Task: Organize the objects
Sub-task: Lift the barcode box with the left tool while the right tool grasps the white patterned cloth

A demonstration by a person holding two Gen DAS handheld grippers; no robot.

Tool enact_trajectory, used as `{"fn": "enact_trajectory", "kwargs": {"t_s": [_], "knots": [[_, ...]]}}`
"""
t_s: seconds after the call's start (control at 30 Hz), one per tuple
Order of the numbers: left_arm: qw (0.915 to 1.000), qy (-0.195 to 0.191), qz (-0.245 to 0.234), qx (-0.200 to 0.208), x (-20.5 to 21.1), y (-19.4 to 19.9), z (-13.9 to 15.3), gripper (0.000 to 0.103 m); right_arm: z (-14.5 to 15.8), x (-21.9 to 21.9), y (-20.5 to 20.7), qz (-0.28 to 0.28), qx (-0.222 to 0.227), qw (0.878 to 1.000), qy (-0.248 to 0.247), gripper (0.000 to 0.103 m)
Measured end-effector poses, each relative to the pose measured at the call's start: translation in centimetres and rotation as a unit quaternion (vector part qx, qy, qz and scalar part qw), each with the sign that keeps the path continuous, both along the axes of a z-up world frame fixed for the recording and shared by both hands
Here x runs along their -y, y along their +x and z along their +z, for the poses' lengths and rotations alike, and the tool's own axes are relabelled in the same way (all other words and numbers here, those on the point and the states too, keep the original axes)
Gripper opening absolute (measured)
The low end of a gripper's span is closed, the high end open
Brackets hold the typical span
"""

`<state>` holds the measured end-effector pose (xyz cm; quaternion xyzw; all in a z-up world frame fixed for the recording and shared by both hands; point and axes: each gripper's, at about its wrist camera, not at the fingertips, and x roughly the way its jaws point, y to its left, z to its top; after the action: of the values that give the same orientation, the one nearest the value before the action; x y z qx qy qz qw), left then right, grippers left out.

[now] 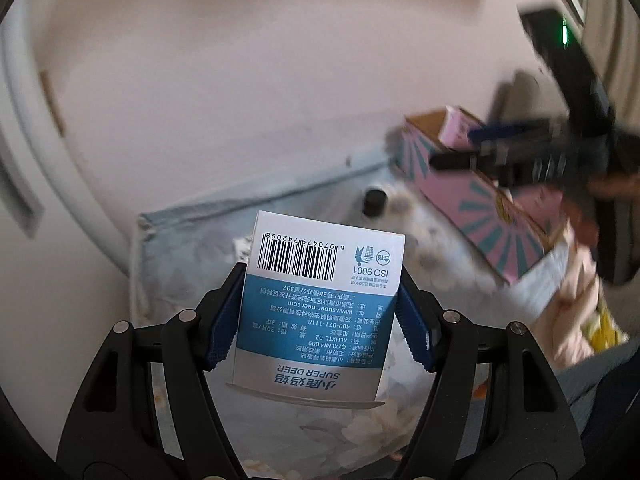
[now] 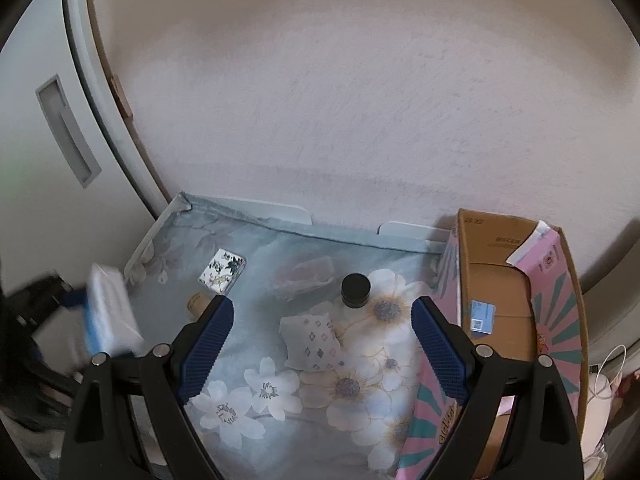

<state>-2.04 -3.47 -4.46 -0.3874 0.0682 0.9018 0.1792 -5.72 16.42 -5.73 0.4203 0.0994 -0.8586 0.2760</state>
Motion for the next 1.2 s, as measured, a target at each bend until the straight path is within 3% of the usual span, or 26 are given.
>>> {"fn": "enact_trajectory", "kwargs": {"t_s": [0.37,0.67,1.0,1.2], "knots": [[0.9964,0.024,0.070,-0.041,1.4,0.4,4.0,0.067,-3.6,1.5,-1.0,0.026,0.024,0.999,0.030,0.089],[0.9929,0.038,0.102,-0.047,1.8,1.0,4.6,0.067,-11.8,4.5,-3.1,0.066,0.085,0.987,0.123,0.088],[0.9905,0.042,0.121,-0.050,2.6,1.7,4.7,0.067,-15.3,5.8,-4.1,0.085,0.126,0.978,0.144,0.055],[0.9893,0.046,0.128,-0.052,3.1,2.0,4.9,0.067,-15.3,5.7,-3.9,0.086,0.121,0.978,0.146,0.049]]}}
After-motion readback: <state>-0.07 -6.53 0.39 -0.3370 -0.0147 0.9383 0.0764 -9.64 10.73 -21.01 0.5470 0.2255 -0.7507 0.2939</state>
